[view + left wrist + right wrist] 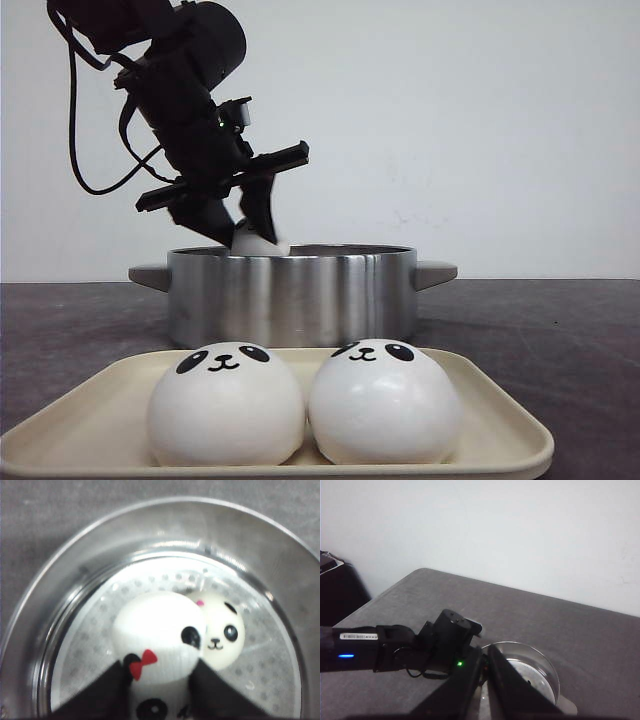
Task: Steam buns
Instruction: 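Carry the bun with the left gripper into the pot and release it, then grasp the nearer panda bun by the right gripper and lift it, then lower the bun into the pot with the right gripper and open it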
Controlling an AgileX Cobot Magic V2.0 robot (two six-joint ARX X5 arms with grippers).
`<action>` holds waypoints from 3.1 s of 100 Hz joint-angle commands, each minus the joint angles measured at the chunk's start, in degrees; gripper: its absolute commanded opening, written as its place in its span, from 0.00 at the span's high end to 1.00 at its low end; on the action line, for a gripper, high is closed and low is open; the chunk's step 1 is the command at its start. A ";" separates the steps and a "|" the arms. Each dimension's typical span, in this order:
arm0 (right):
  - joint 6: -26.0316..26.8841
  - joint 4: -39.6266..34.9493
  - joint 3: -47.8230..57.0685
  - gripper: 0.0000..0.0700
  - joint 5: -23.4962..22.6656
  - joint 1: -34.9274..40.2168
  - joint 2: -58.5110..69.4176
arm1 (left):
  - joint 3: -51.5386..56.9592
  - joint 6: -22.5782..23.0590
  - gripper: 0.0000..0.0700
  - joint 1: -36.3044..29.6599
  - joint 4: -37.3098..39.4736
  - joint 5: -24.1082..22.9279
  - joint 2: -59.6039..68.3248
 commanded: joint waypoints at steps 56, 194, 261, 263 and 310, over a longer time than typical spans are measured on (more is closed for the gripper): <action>6.21 -12.11 -16.39 0.98 -1.60 -2.29 2.40 | 5.31 1.22 0.22 -0.15 -10.67 0.07 -10.97; 21.05 16.57 -42.53 0.99 -22.16 -0.33 24.79 | 5.31 2.78 0.22 -1.05 -24.39 -0.09 -48.09; 4.07 19.69 -15.67 0.99 -23.12 -17.25 34.32 | 5.31 3.37 0.22 -1.05 -23.15 -0.35 -48.02; 4.11 19.37 -15.67 0.99 -23.50 -17.81 35.36 | 5.31 3.37 0.22 -1.05 -23.15 -0.35 -48.02; 4.57 19.10 -15.67 0.13 -27.89 -21.68 45.53 | 5.31 4.26 0.22 -1.05 -24.15 -0.74 -47.95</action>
